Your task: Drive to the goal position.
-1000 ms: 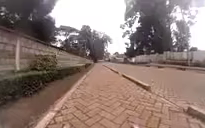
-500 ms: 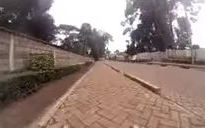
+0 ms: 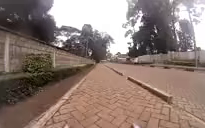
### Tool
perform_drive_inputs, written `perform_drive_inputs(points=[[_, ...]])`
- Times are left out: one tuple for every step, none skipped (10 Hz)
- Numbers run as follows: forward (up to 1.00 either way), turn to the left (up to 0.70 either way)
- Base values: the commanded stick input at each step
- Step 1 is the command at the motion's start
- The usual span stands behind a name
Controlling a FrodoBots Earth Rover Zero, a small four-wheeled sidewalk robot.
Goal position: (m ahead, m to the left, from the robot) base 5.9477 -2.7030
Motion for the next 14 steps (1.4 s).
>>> perform_drive_inputs(points=[[0.7,0.0],[0.7,0.0],[0.7,0.0],[0.7,0.0],[0.7,0.0],[0.7,0.0],[0.7,0.0],[0.7,0.0],[0.7,0.0],[0.7,0.0],[0.7,0.0],[0.7,0.0],[0.7,0.0],[0.7,0.0]])
